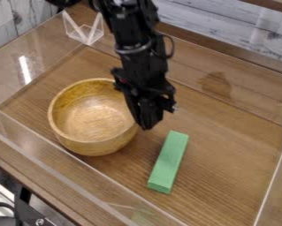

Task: Remove the green object from the brown bowl and put it on the table

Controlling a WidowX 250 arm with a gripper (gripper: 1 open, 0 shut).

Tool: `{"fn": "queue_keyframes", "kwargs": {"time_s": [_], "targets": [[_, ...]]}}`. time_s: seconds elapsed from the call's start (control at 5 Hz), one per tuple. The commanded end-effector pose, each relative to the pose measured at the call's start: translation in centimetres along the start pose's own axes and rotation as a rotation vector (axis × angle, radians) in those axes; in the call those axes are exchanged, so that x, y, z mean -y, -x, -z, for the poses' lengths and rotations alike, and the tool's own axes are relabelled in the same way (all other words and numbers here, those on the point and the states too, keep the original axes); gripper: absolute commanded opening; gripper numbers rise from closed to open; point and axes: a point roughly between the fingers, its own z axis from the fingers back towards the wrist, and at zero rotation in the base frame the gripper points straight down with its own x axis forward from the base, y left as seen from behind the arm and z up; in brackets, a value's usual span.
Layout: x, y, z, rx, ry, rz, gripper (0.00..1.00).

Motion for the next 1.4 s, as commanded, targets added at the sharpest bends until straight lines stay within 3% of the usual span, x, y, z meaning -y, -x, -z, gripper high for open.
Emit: {"fn": "queue_keyframes", "kwargs": {"time_s": [0.0, 0.2, 0.4, 0.8, 1.2], "targets": [[0.5, -0.8, 0.8, 0.031, -0.002, -0.015, 0.0], [1.0, -0.9, 1.8, 0.036, 0.006, -0.02, 1.0], [1.4, -1.0, 2.3, 0.043, 0.012, -0.029, 1.0], [1.5, -1.8, -0.5, 0.062, 0.006, -0.052, 1.0], [2.3, -1.6, -1.8, 0.056, -0.002, -0.035, 1.0]]}}
